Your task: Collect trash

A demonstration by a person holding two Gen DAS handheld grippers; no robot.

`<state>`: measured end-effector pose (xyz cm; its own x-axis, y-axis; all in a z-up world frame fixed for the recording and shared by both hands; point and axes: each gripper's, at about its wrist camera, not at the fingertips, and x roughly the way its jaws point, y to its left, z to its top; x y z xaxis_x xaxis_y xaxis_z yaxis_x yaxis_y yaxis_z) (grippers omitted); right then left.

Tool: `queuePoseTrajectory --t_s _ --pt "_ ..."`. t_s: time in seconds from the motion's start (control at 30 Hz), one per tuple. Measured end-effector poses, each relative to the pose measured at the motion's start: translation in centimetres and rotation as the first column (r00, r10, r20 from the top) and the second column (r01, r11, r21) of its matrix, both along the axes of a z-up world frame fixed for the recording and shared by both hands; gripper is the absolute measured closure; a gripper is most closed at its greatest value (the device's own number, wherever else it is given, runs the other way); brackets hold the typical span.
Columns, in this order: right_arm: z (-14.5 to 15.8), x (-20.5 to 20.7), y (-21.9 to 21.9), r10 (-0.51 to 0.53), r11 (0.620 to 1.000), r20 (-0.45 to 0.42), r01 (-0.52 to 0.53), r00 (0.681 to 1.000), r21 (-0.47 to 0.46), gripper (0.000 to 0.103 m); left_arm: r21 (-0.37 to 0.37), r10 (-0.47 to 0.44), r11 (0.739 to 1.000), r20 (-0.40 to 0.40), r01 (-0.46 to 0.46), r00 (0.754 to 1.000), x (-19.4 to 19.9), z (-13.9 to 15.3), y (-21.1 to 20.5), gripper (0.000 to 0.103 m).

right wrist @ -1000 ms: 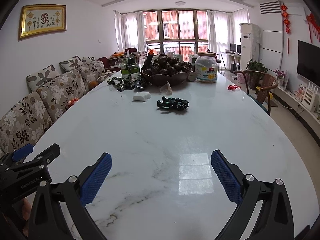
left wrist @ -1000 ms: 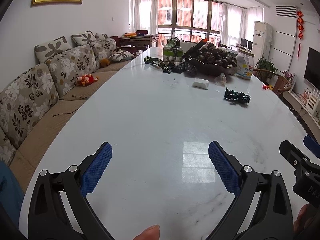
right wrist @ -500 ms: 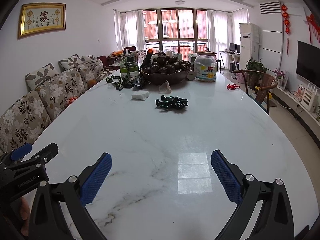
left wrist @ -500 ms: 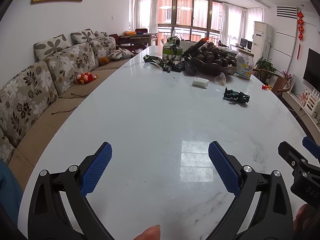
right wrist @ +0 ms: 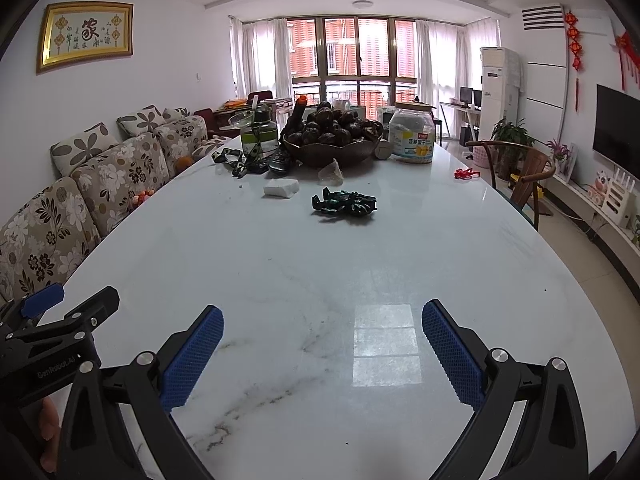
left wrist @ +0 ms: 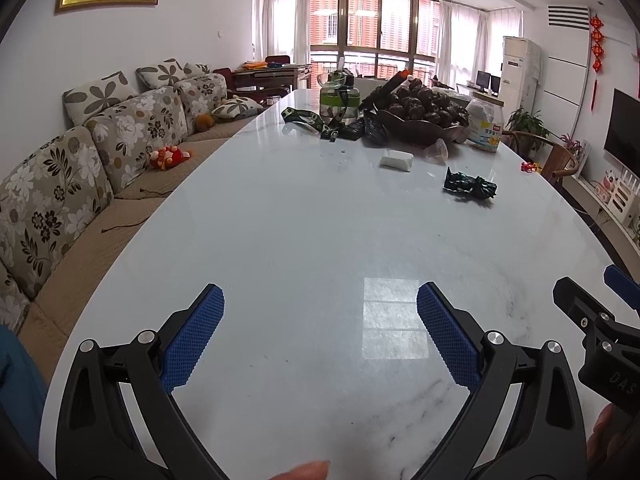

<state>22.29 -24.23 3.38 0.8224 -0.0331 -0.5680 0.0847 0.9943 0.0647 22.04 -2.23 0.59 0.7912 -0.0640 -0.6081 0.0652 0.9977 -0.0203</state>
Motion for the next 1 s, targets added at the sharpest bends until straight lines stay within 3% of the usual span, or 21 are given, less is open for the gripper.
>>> queuePoseTrajectory --t_s 1.0 --pt "0.04 0.03 0.11 0.011 1.000 -0.006 -0.011 1.000 -0.007 0.005 -0.032 -0.003 0.999 0.007 0.003 1.000 0.04 0.15 0.42 0.008"
